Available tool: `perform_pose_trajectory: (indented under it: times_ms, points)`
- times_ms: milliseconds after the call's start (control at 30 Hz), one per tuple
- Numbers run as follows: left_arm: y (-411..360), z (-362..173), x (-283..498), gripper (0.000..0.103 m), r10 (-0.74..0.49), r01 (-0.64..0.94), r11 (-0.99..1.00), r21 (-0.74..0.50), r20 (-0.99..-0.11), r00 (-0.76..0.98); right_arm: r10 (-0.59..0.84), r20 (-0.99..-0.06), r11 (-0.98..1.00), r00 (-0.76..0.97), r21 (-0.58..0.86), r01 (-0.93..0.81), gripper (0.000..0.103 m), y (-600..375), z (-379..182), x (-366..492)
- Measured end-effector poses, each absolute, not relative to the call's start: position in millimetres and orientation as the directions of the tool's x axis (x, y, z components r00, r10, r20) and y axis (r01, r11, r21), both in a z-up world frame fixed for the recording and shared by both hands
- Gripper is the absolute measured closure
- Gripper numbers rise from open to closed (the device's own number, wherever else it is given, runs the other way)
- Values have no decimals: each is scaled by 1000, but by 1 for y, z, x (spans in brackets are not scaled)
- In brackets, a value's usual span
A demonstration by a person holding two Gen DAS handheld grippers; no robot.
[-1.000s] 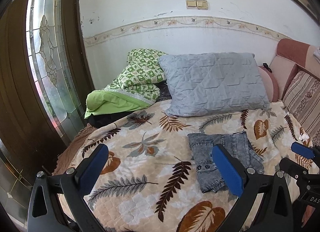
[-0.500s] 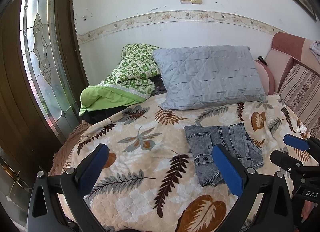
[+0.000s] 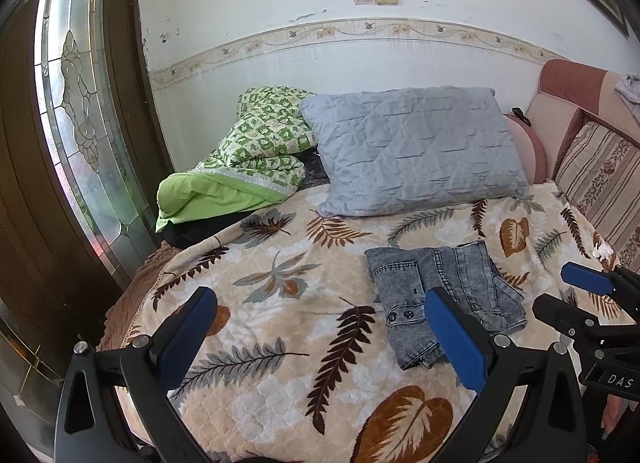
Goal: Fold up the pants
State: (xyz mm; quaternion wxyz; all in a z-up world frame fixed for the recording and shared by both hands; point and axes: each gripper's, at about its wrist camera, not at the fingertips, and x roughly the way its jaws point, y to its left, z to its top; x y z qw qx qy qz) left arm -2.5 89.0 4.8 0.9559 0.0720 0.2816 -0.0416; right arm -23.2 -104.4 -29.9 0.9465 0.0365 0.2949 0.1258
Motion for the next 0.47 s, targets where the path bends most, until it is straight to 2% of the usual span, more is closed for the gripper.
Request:
perform_pose_trajectory:
  times_ms: [467]
  points:
    - [74,-2,9,0,-48,141,982,124,-561,826,261,-565,965,783,180,-191,32,-123,-45,-15]
